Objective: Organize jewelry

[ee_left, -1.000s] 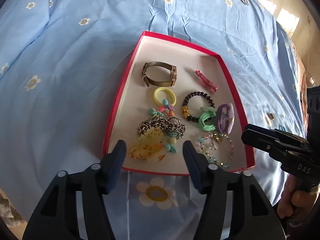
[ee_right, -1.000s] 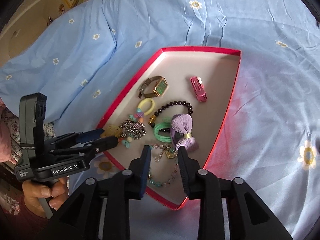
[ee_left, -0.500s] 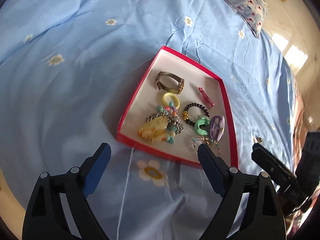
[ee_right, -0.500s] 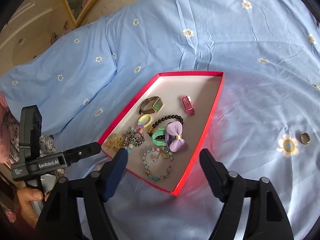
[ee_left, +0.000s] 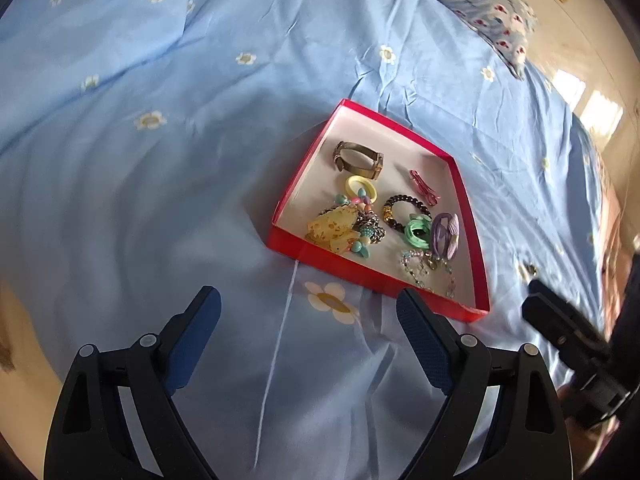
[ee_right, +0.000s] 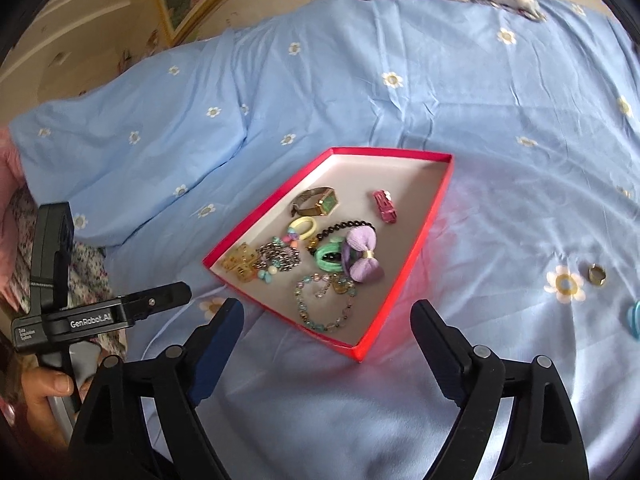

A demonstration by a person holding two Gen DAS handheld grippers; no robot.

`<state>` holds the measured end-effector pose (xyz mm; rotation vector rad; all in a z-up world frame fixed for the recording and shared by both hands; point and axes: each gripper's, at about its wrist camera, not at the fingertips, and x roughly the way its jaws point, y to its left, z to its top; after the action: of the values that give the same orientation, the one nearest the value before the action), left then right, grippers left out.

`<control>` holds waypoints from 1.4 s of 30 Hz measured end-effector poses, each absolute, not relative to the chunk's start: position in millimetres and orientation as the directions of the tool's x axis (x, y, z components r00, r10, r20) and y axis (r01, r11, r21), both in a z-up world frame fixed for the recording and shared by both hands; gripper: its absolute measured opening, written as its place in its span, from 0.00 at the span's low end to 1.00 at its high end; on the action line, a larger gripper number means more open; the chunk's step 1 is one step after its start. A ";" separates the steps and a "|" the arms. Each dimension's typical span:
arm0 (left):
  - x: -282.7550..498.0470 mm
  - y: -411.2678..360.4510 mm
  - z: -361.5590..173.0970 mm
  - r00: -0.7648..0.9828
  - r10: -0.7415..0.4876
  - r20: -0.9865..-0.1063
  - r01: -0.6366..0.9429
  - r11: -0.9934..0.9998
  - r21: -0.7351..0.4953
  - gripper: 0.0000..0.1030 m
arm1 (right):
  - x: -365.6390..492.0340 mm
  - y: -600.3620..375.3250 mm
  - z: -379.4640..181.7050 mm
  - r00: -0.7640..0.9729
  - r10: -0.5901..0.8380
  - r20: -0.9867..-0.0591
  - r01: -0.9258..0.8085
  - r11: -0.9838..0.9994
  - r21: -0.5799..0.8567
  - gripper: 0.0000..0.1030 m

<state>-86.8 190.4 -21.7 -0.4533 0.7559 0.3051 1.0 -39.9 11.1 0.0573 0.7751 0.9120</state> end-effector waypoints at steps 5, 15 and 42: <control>-91.4 184.3 8.3 0.717 0.112 -0.688 -0.373 0.895 -0.244 0.95 | -2.7 -44.4 45.0 0.397 0.723 -0.566 -0.736 0.619 0.274 0.96; -88.7 171.2 20.8 0.710 0.256 -0.656 -0.416 0.904 -0.098 1.00 | -4.4 -50.2 67.4 0.458 0.691 -0.559 -0.743 0.643 0.186 1.00; -102.1 131.7 16.3 0.705 0.335 -0.625 -0.402 0.915 0.037 1.00 | -7.7 -60.0 13.7 0.455 0.648 -0.611 -0.683 0.694 0.227 1.00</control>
<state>-102.1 131.7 16.3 -0.1042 0.6730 0.4102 -7.7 -60.0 13.7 -0.0539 0.7295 0.8213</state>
